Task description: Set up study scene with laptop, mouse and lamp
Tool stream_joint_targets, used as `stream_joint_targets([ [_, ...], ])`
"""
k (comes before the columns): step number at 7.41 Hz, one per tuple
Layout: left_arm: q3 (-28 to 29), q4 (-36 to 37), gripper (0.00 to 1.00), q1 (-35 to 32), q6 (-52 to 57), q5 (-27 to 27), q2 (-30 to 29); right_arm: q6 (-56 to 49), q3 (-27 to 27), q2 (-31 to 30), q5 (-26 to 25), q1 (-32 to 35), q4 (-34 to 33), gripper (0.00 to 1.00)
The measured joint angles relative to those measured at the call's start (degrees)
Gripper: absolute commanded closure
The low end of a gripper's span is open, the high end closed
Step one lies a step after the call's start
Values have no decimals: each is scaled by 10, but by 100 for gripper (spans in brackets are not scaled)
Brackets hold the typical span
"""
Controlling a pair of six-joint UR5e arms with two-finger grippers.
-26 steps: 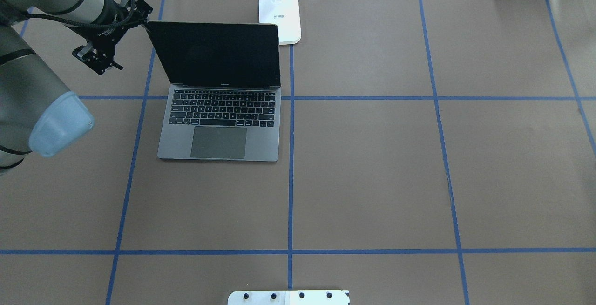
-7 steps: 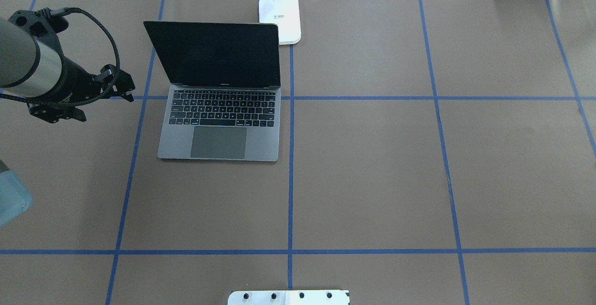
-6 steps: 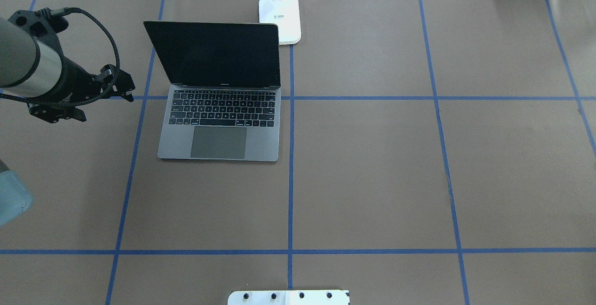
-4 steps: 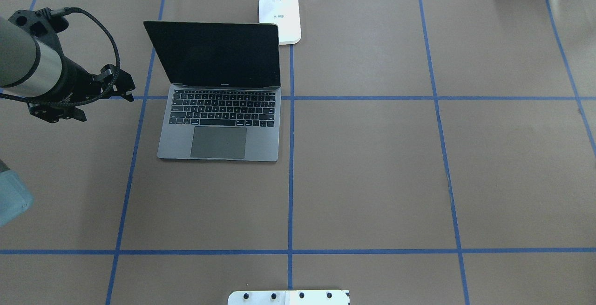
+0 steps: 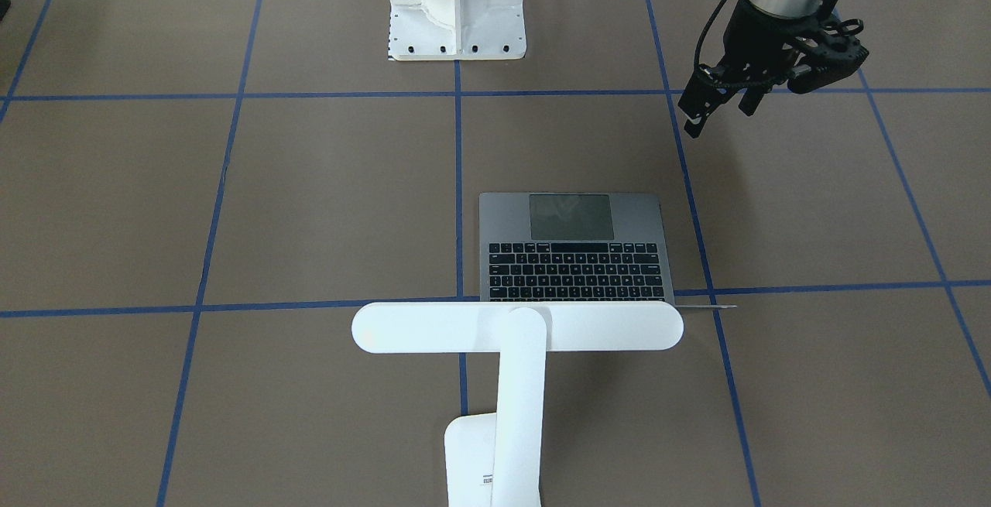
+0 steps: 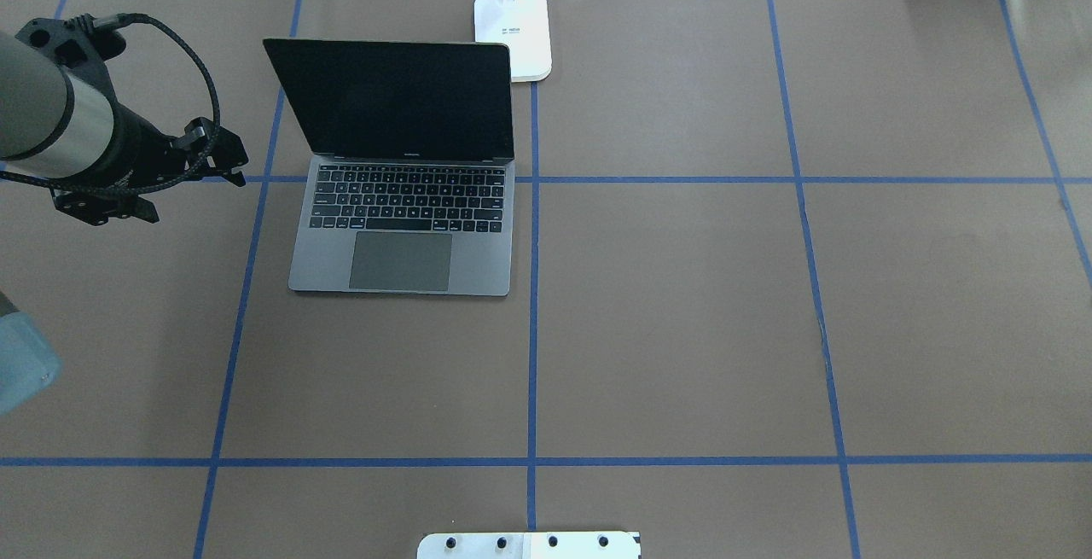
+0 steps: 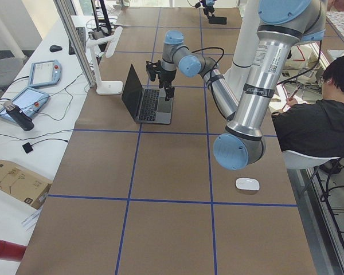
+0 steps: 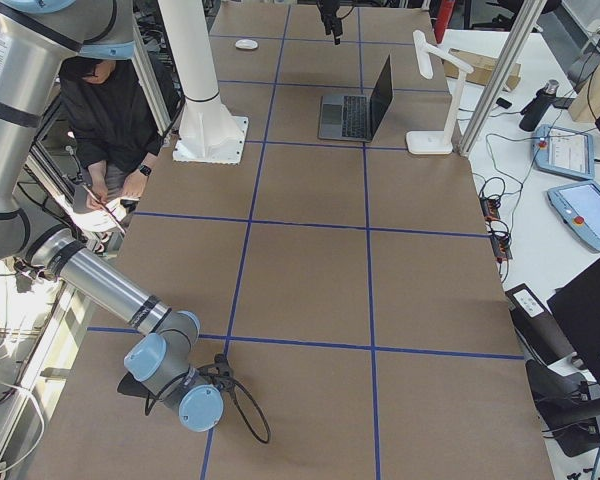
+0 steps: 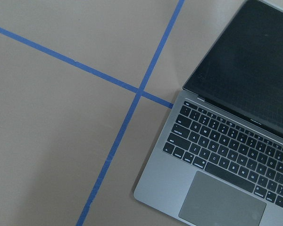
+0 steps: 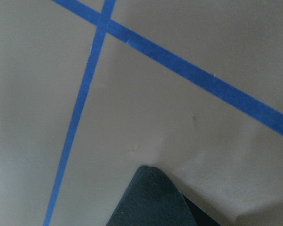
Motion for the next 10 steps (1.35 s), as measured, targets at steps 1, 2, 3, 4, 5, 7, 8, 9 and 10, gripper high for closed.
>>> stream_joint_targets([
  [1,0,0,1,0,0,0,0,-2,0,-3,4,-2,0,1],
  [2,0,0,1,0,0,1,0,-4,0,-5,7,-3,0,2],
  [3,0,0,1,0,0,1,0,-5,0,-7,8,-4,0,11],
  [4,0,0,1,0,0,1,0,-5,0,-7,11,-5,-1,52],
  [5,0,0,1,0,0,1,0,-5,0,-7,15,-6,-6,90],
  [7,2,0,1,0,0,1,-1,-5,1,-8,19,-7,-13,100],
  [8,3,0,1,1,0,1,-1,-5,3,-8,19,-7,-14,100],
  [9,4,0,1,1,0,1,-1,-5,6,-8,21,-8,-14,100],
  [10,4,0,1,1,-1,1,-1,-5,9,-7,28,-9,-14,100],
])
